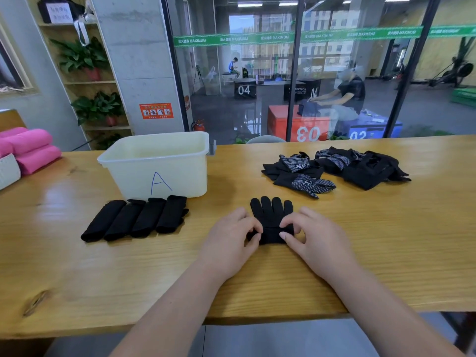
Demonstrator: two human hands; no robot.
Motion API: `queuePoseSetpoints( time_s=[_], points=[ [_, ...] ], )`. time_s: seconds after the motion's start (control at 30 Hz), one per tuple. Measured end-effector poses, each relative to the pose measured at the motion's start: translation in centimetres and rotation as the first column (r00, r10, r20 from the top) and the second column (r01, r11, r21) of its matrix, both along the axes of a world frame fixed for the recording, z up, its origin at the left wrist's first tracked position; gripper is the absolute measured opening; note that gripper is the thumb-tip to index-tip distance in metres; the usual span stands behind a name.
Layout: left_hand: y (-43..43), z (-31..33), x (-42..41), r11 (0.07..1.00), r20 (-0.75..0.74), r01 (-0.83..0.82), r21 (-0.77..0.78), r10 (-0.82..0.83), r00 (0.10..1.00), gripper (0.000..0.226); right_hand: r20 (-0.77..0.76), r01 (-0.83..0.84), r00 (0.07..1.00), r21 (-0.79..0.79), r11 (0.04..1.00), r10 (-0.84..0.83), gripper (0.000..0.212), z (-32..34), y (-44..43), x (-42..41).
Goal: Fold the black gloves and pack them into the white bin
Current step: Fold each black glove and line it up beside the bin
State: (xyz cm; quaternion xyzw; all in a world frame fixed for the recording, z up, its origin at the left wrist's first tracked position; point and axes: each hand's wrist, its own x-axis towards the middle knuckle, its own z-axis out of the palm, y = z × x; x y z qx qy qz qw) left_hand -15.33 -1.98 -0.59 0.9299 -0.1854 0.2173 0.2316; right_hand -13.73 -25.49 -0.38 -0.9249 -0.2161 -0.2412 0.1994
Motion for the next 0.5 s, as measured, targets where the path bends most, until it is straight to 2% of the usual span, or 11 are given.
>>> queuePoseSetpoints(
  time_s=[0.1,0.27,0.4,0.5],
  points=[
    [-0.03,-0.4,0.4,0.998,0.064,-0.014,0.055,0.01,0.998,0.011,0.082,0.044,0.996,-0.114,0.992,-0.035,0.005,-0.4,0.53,0.03],
    [-0.25,-0.34,0.3,0.99,0.099,-0.048,0.135,0.035,0.995,0.025,0.151,0.042,0.988,-0.207,0.977,-0.011,0.018,-0.43,0.31,0.6],
    [-0.37,-0.08,0.0,0.991,0.051,-0.059,0.119,0.053,0.997,0.03,0.051,0.031,0.999,-0.208,0.978,-0.021,0.03,-0.24,0.36,0.56],
    [-0.23,0.01,-0.05,0.993,0.011,-0.058,0.105,0.057,0.998,0.029,-0.035,-0.016,0.999,-0.131,0.991,0.012,0.03,0.02,-0.1,0.32]
  ],
)
